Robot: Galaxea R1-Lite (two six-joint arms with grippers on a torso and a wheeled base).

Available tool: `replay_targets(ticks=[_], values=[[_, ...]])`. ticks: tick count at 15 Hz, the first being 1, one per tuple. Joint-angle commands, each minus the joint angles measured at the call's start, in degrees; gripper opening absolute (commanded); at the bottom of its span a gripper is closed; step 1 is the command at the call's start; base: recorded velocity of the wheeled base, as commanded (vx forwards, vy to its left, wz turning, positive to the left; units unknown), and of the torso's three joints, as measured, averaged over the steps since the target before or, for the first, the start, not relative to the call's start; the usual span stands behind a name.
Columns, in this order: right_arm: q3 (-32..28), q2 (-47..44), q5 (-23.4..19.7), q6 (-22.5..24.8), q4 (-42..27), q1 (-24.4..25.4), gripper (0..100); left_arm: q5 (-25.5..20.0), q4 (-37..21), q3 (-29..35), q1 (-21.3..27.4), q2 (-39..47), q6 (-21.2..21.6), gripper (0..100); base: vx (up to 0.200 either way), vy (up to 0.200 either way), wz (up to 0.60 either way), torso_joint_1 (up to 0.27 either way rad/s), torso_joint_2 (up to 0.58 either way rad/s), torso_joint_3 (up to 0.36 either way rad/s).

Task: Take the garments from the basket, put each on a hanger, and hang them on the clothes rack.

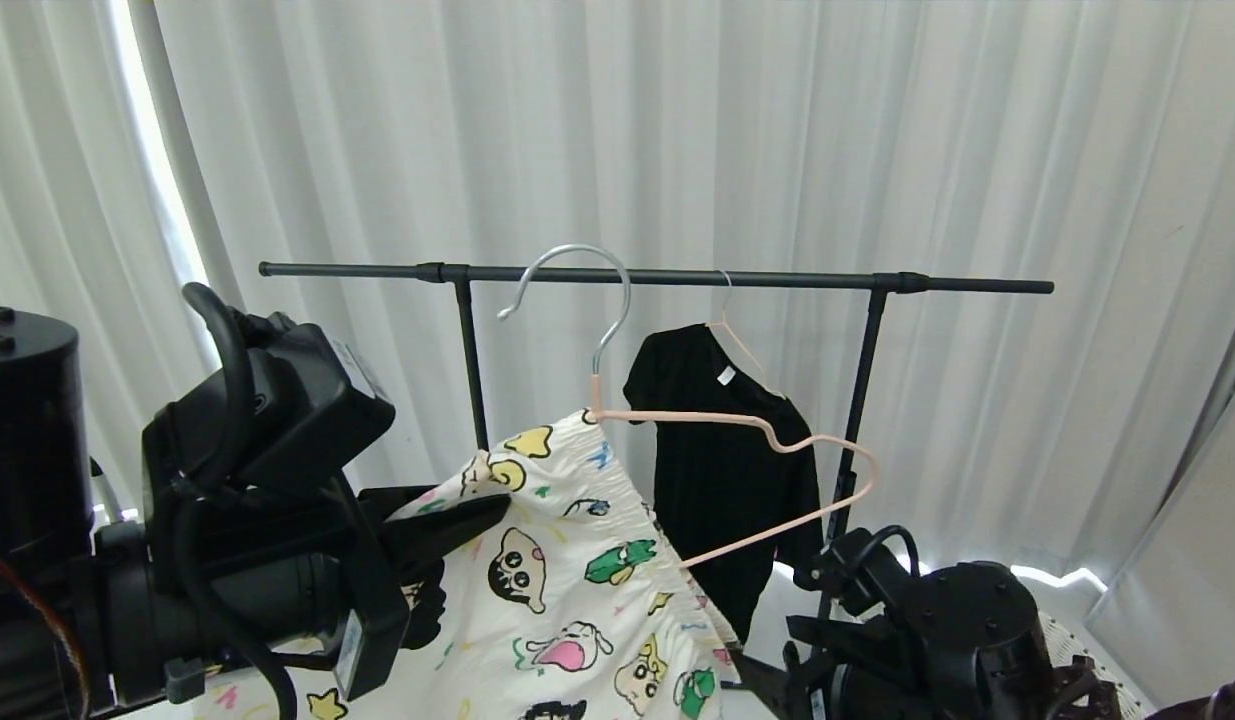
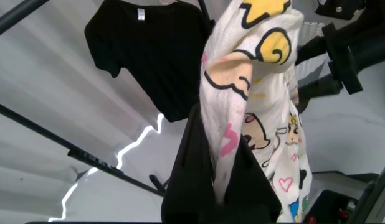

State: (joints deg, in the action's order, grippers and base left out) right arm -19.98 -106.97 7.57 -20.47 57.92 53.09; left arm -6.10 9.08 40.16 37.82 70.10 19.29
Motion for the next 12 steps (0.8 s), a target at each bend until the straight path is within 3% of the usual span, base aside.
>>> replay_targets(ticks=[1,4,7,10,12], values=[[0.03,0.01,0.87,0.6,-0.09,-1.41,0,0.03,0.15,-0.17,-0.2,-0.05,0.05,0,0.0,0.0,0.0,0.0,0.0,0.0],[-0.32,0.01,3.77,3.68,0.0,-9.41,0,0.12,0.15,-0.96,-1.96,0.04,0.58,0,0.0,0.0,0.0,0.0,0.0,0.0],[-0.85,1.59,3.33,8.78,0.0,-18.37,0,0.21,0.06,-3.68,-2.22,0.39,1.81,0,0.0,0.0,0.0,0.0,0.0,0.0],[-4.89,2.38,2.89,9.92,0.0,-20.66,0,0.29,0.06,-7.99,-1.96,5.05,4.44,0,0.0,0.0,0.0,0.0,0.0,0.0],[-5.68,4.32,1.48,11.5,-0.09,-20.39,0,0.82,0.06,-7.02,-1.96,9.62,4.36,0,0.0,0.0,0.0,0.0,0.0,0.0]])
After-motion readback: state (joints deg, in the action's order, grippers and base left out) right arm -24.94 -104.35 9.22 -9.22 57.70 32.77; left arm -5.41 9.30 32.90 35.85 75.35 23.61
